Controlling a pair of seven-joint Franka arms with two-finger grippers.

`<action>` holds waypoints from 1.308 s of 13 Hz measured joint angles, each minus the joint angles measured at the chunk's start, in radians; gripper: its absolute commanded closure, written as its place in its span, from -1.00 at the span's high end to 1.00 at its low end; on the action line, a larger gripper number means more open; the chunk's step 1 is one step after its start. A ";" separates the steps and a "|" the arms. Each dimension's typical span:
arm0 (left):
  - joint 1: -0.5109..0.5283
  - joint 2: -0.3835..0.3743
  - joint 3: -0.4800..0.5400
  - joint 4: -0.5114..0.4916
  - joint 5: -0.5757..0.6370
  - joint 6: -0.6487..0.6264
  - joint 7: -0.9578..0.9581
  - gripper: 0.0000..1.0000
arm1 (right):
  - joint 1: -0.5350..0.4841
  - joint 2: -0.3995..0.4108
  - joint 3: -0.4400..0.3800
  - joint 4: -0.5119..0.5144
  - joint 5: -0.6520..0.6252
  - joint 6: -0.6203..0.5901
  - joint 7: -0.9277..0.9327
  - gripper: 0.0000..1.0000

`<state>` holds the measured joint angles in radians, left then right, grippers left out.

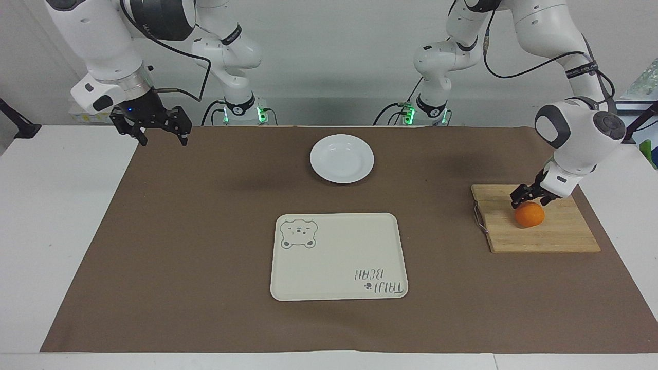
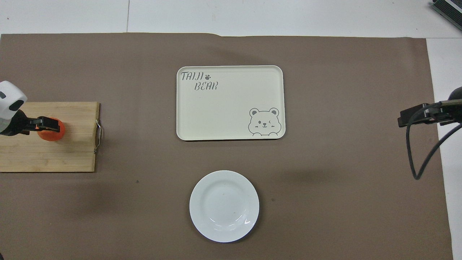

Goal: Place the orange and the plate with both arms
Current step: 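Lower the left gripper onto the orange on the cutting board and grasp it, then carry the orange with the left gripper over the white plate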

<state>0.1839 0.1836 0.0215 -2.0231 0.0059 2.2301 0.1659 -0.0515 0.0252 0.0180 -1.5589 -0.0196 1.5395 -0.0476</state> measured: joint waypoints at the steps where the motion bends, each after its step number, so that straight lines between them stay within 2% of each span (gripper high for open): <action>1: 0.003 0.001 0.000 -0.001 0.000 0.017 0.000 1.00 | 0.000 0.000 0.000 0.000 0.000 0.000 0.000 1.00; 8: 0.007 0.033 -0.001 -0.005 0.000 0.055 0.001 1.00 | 0.000 0.000 0.000 0.000 0.000 0.000 0.000 1.00; 10: 0.007 0.033 0.000 -0.005 0.000 0.055 0.001 0.26 | 0.000 0.000 0.000 0.000 0.000 0.000 0.000 1.00; 12: 0.008 0.032 0.000 -0.002 0.001 0.055 0.001 -0.17 | 0.000 0.000 0.000 0.000 0.000 0.000 0.000 1.00; 14: 0.008 0.032 0.000 0.001 0.028 0.056 0.003 -0.46 | 0.000 0.000 0.000 0.000 0.000 0.000 0.000 1.00; 16: 0.008 0.032 -0.002 0.008 0.041 0.056 0.007 -0.64 | 0.000 0.000 0.000 0.000 0.000 0.000 0.000 1.00; 17: 0.006 0.031 -0.006 0.015 0.042 0.048 0.009 -0.65 | 0.000 0.000 0.000 0.000 0.000 0.000 0.000 1.00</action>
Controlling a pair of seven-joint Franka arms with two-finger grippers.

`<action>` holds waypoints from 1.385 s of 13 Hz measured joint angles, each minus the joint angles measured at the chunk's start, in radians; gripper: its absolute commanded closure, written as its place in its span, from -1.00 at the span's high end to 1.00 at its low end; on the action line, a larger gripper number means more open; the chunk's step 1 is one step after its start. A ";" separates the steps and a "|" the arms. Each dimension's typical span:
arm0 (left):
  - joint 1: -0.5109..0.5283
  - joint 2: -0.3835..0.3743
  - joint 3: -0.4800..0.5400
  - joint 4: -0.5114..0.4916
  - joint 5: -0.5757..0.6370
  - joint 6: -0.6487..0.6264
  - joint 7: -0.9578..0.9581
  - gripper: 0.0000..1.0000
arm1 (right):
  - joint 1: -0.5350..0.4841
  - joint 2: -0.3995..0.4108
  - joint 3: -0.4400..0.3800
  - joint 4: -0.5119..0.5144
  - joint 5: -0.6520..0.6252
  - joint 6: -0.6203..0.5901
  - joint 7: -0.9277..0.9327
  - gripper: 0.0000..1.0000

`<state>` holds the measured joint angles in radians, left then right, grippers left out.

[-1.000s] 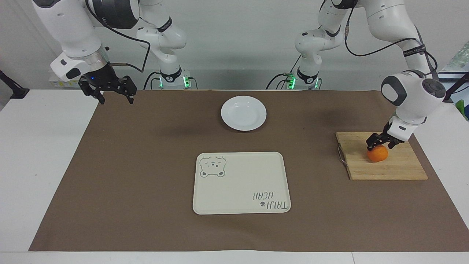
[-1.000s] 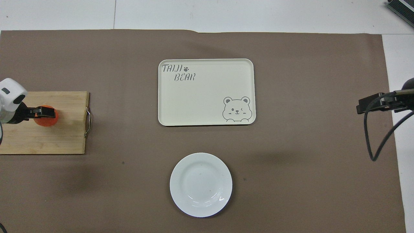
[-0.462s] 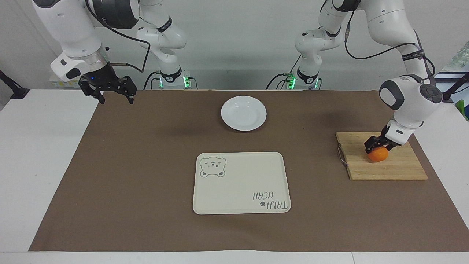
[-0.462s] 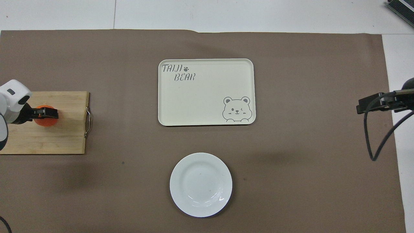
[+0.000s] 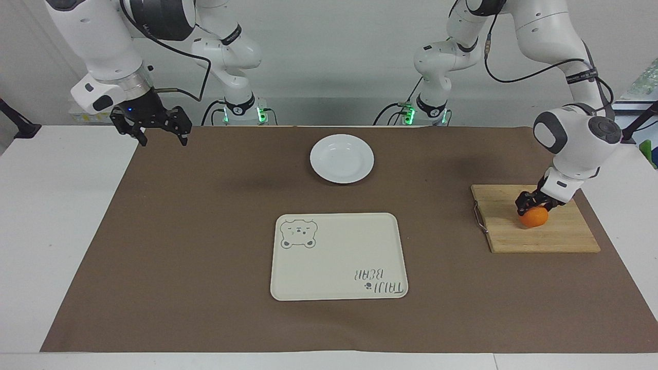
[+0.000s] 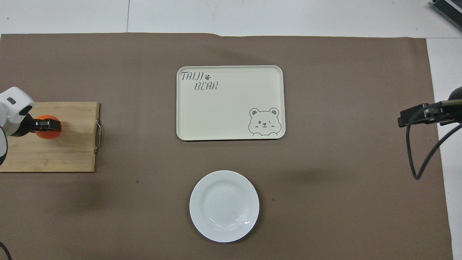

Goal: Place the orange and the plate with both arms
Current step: 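Carry the orange with the left gripper over the white plate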

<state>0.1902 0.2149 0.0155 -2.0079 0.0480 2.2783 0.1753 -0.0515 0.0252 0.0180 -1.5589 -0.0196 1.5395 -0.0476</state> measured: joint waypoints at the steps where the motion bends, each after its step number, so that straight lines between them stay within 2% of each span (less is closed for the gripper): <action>1: -0.003 -0.003 -0.006 0.014 0.000 -0.023 0.002 -0.67 | 0.000 0.000 0.000 0.000 0.000 0.000 0.000 1.00; 4: -0.064 -0.012 -0.022 0.057 0.001 -0.110 0.009 -0.67 | 0.000 0.000 0.000 0.000 0.000 0.000 0.000 1.00; 7: -0.207 -0.025 -0.028 0.060 0.000 -0.176 -0.012 -0.67 | 0.000 0.000 0.000 0.000 0.000 0.000 0.000 1.00; 11: -0.425 -0.038 -0.035 0.064 -0.045 -0.259 -0.231 -0.67 | 0.000 0.000 0.000 0.000 0.000 0.000 0.000 1.00; 15: -0.643 -0.086 -0.039 0.064 -0.113 -0.328 -0.441 -0.65 | 0.000 0.000 0.000 0.000 0.000 0.000 0.000 1.00; 18: -0.754 -0.104 -0.041 0.064 -0.198 -0.350 -0.533 -0.65 | 0.000 0.000 0.000 0.000 0.000 0.000 0.000 1.00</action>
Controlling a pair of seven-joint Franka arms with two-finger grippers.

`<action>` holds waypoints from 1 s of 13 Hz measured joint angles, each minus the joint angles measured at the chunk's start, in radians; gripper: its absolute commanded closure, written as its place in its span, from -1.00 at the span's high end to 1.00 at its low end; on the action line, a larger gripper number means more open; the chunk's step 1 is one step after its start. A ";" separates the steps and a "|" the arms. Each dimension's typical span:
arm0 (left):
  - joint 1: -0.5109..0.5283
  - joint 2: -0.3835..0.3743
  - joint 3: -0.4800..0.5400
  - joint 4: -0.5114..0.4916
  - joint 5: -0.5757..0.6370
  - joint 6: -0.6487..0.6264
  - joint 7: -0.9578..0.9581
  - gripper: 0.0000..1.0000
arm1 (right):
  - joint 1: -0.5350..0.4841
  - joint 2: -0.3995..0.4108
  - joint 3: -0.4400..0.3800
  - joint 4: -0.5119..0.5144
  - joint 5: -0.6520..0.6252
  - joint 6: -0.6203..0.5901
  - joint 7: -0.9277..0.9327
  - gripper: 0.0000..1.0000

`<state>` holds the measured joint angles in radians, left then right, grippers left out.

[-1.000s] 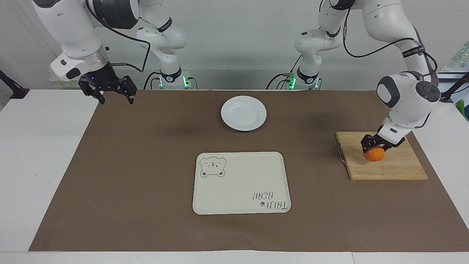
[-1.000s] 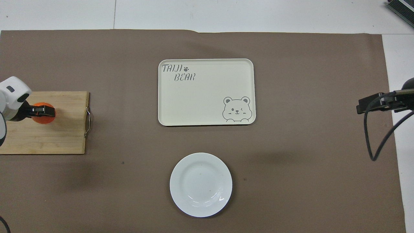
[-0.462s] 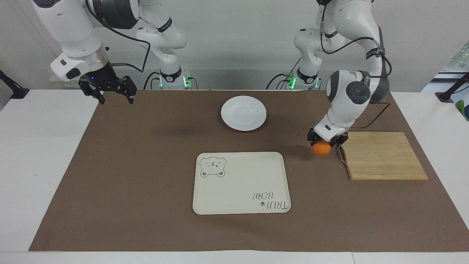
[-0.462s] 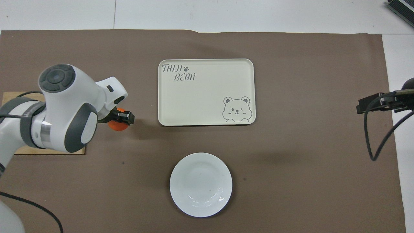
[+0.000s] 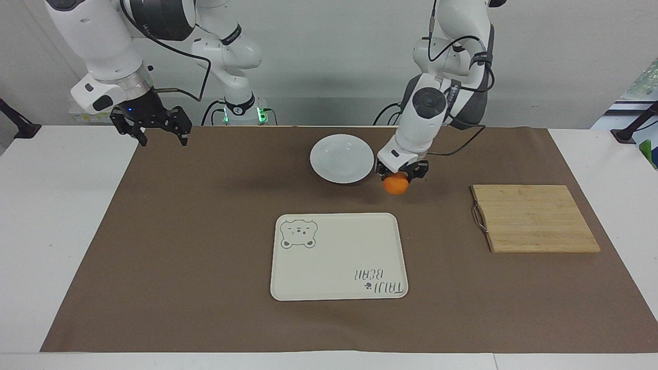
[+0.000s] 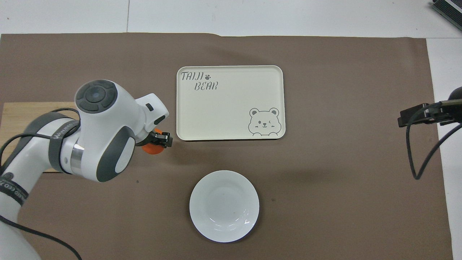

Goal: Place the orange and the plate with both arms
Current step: 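Carry the orange with the left gripper over the white plate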

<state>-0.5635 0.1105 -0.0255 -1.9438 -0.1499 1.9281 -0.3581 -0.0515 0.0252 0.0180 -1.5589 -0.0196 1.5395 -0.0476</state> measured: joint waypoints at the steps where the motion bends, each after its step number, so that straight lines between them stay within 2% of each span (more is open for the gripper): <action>1: -0.026 -0.003 0.000 0.000 -0.021 -0.001 -0.020 -0.65 | 0.000 0.000 0.000 0.000 0.000 -0.002 0.000 1.00; 8: -0.093 -0.035 0.001 -0.070 -0.099 -0.003 -0.054 -0.65 | 0.000 -0.001 0.000 -0.005 0.000 -0.011 0.000 1.00; 10: -0.109 -0.035 0.001 -0.091 -0.119 0.002 -0.055 -0.65 | 0.000 -0.022 0.000 -0.047 0.000 -0.011 0.000 1.00; 13: -0.112 -0.034 0.004 -0.160 -0.120 0.076 -0.054 -0.63 | 0.001 -0.092 0.002 -0.176 0.017 0.029 0.000 1.00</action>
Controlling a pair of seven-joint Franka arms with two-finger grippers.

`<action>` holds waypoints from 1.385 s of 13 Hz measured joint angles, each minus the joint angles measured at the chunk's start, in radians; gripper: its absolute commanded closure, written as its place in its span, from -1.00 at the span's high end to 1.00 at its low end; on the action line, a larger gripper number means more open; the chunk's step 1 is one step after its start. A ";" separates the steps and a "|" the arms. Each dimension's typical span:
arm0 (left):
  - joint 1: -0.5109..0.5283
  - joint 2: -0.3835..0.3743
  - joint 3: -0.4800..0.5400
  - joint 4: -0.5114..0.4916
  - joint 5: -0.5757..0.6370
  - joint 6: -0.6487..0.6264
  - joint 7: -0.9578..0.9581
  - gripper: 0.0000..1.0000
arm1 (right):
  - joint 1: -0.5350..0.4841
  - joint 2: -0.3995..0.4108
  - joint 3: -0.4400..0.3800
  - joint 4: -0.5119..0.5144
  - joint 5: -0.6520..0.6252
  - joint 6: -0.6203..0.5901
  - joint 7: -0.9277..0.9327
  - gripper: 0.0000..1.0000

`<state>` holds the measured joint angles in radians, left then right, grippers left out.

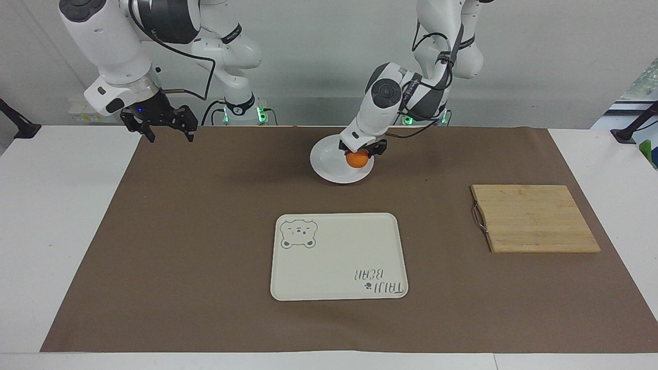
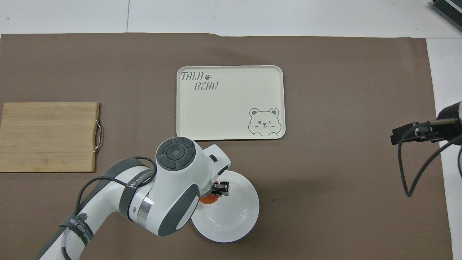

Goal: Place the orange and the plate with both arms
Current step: 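Carry the orange with the left gripper over the white plate, then open the left gripper over the plate while the right gripper reaches the plate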

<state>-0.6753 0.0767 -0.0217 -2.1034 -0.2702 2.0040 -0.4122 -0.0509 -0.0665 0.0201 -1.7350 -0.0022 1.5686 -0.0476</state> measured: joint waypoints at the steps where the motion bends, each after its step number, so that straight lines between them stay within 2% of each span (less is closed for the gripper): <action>1: 0.000 0.000 0.000 -0.023 -0.001 0.031 0.000 -0.62 | 0.001 -0.020 0.001 -0.049 0.016 0.030 0.000 1.00; 3: -0.001 0.001 -0.001 -0.042 -0.002 0.065 0.000 -0.55 | 0.005 -0.040 0.002 -0.133 0.037 0.097 0.000 1.00; 4: -0.001 0.001 0.000 -0.043 -0.002 0.074 0.000 -0.44 | 0.006 -0.043 0.003 -0.170 0.061 0.129 0.000 1.00; 5: -0.001 0.001 0.000 -0.043 -0.002 0.082 0.000 -0.18 | 0.006 -0.045 0.004 -0.208 0.082 0.159 0.000 1.00; 6: -0.001 0.001 0.000 -0.043 -0.002 0.085 0.000 -0.08 | 0.006 -0.048 0.005 -0.244 0.099 0.177 0.000 1.00; 7: -0.001 0.001 0.000 -0.043 -0.002 0.088 0.000 0.26 | 0.009 -0.050 0.007 -0.282 0.124 0.185 0.000 1.00; 9: -0.001 0.001 0.000 -0.043 -0.002 0.089 0.000 0.32 | 0.017 -0.055 0.008 -0.351 0.185 0.226 -0.019 1.00; 10: -0.001 0.001 0.000 -0.043 -0.002 0.090 0.000 0.55 | 0.022 -0.056 0.009 -0.389 0.218 0.261 -0.047 1.00; 13: -0.002 0.001 -0.001 -0.043 -0.002 0.090 0.001 0.59 | 0.057 -0.056 0.009 -0.490 0.358 0.344 -0.090 1.00; 14: -0.003 0.001 -0.001 -0.043 -0.002 0.090 0.001 0.91 | 0.080 -0.056 0.010 -0.508 0.404 0.353 -0.091 1.00; 15: -0.003 0.001 -0.001 -0.043 -0.002 0.090 0.001 1.00 | 0.102 -0.056 0.010 -0.521 0.451 0.358 -0.091 1.00; 18: -0.004 0.001 -0.001 -0.043 -0.002 0.091 0.003 1.00 | 0.137 -0.041 0.010 -0.559 0.583 0.364 -0.133 1.00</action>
<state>-0.6794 0.0774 -0.0226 -2.1462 -0.2723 2.0948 -0.4095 0.0858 -0.1072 0.0300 -2.2942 0.5812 1.9326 -0.1810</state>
